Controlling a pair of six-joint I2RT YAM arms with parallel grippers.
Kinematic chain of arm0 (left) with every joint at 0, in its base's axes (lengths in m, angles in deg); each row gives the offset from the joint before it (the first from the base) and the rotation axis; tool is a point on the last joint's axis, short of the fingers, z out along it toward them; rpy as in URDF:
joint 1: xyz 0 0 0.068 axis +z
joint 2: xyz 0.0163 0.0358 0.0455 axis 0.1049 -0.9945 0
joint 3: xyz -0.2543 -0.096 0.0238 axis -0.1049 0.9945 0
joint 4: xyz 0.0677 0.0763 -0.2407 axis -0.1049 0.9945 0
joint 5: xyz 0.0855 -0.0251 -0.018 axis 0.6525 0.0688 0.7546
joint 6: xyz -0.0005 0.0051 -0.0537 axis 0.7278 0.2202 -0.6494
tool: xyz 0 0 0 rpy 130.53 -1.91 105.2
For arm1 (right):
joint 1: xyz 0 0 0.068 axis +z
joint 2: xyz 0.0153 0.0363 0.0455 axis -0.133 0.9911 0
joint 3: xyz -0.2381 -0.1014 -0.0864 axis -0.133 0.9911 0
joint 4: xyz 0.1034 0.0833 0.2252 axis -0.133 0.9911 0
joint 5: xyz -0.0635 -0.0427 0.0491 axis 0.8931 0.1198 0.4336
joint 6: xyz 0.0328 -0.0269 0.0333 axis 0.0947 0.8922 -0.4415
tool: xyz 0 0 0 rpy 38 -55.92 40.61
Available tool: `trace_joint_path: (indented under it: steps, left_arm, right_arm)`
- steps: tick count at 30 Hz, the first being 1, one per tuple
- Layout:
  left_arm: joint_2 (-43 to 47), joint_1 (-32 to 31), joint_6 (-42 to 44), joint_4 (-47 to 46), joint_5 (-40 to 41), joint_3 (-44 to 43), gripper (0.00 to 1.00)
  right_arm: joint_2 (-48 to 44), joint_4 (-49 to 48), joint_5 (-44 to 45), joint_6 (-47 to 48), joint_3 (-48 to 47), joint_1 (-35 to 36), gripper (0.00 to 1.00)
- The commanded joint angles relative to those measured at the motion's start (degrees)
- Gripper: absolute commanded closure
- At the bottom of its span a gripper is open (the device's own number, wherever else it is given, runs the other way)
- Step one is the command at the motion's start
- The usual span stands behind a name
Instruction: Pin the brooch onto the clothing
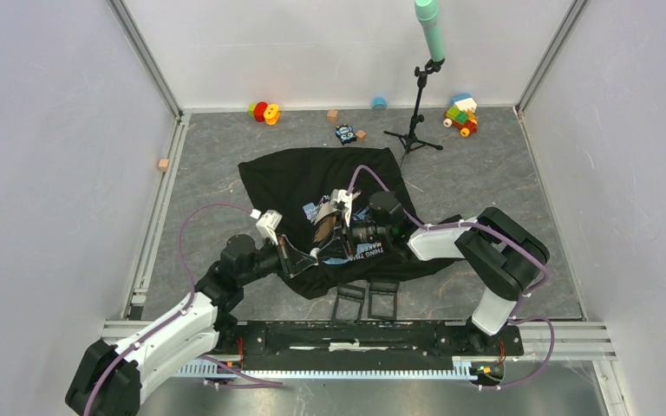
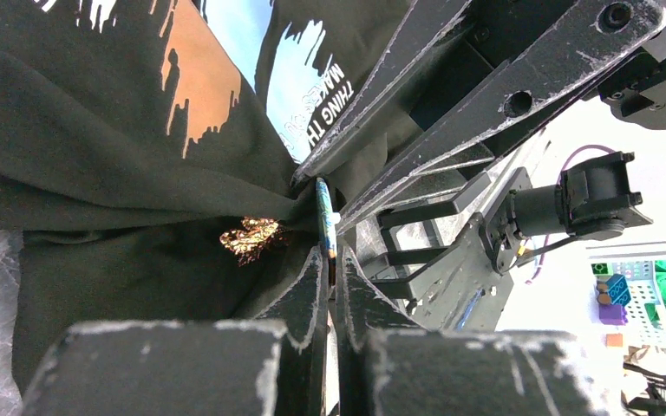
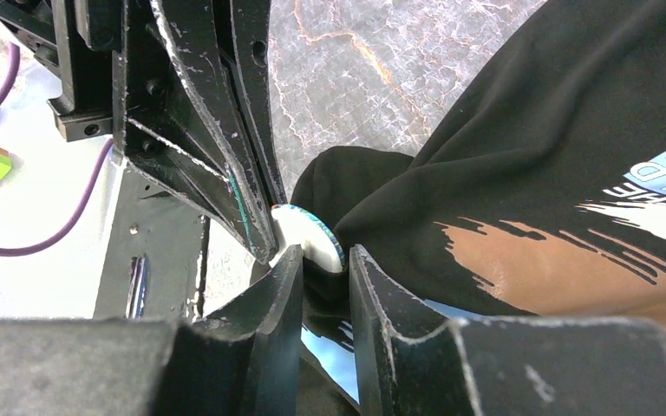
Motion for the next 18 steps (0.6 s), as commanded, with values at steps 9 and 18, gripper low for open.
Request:
trace_joint_path:
  steps: [9, 18]
  left_arm:
    - [0.8, -0.6, -1.5, 6.4, 4.0, -3.1, 0.86]
    - [0.7, 1.6, -2.4, 26.8, 16.8, -12.3, 0.1]
  right_arm:
    - [-5.4, -1.8, 9.8, 0.7, 2.4, -2.1, 0.51]
    - [-18.2, 11.7, 22.3, 1.0, 5.9, -6.4, 0.24]
